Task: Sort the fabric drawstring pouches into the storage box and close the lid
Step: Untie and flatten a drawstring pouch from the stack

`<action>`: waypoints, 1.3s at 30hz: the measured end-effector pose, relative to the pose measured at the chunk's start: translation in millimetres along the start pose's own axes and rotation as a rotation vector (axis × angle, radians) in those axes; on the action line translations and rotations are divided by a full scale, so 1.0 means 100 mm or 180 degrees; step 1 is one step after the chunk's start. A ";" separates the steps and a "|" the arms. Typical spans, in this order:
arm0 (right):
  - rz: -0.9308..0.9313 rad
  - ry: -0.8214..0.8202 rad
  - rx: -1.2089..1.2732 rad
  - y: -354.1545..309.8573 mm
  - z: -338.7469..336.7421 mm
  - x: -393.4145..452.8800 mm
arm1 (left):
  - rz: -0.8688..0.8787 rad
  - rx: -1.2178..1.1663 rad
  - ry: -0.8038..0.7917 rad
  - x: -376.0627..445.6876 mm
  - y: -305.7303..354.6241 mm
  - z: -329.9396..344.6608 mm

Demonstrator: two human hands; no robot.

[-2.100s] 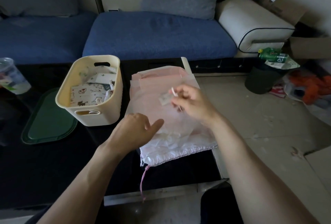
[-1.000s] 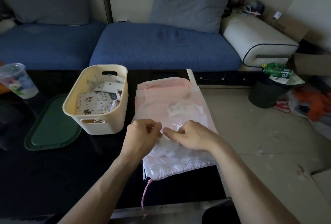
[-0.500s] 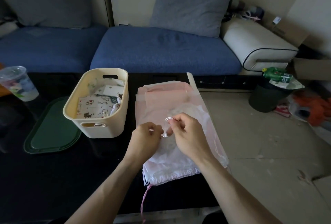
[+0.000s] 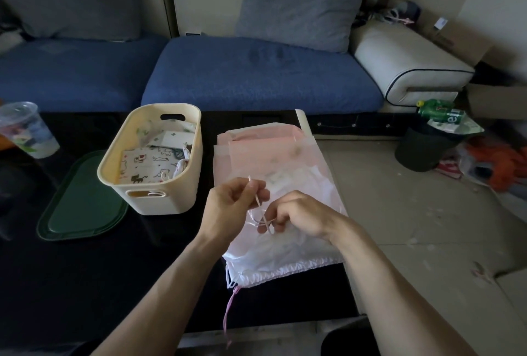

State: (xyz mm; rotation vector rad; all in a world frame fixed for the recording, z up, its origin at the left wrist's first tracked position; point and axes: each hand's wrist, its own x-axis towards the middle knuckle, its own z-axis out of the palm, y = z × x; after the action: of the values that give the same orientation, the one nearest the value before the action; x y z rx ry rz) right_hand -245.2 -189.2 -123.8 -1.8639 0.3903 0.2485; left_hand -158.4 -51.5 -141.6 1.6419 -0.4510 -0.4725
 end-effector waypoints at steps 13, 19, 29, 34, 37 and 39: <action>-0.0082 0.0537 -0.0479 0.08 -0.08 0.01 | -0.0021 0.2223 -0.0658 0.09 0.09 -0.29; -0.0052 0.0558 -0.0523 0.10 -0.17 -0.01 | 0.0377 0.3275 0.0093 0.09 0.06 -0.58; -0.0260 0.0350 -0.0694 0.08 -0.06 0.00 | 0.0016 0.1581 -0.0712 -0.07 -0.01 -0.05; -0.0284 0.0354 -0.0631 0.08 -0.10 -0.02 | -0.0152 0.1400 -0.0740 -0.02 -0.06 0.01; -0.0244 0.0357 -0.0516 0.08 -0.10 -0.03 | -0.0039 0.1942 -0.0669 -0.01 -0.07 -0.02; -0.0191 0.0387 -0.0358 0.07 -0.10 -0.05 | 0.0004 0.2003 -0.0575 -0.02 -0.06 -0.02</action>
State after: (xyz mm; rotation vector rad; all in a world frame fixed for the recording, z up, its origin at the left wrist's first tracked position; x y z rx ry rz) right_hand -252.5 -200.0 -124.7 -2.0043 0.4099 0.1187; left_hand -158.8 -47.6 -147.5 2.2097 -0.7920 -0.5104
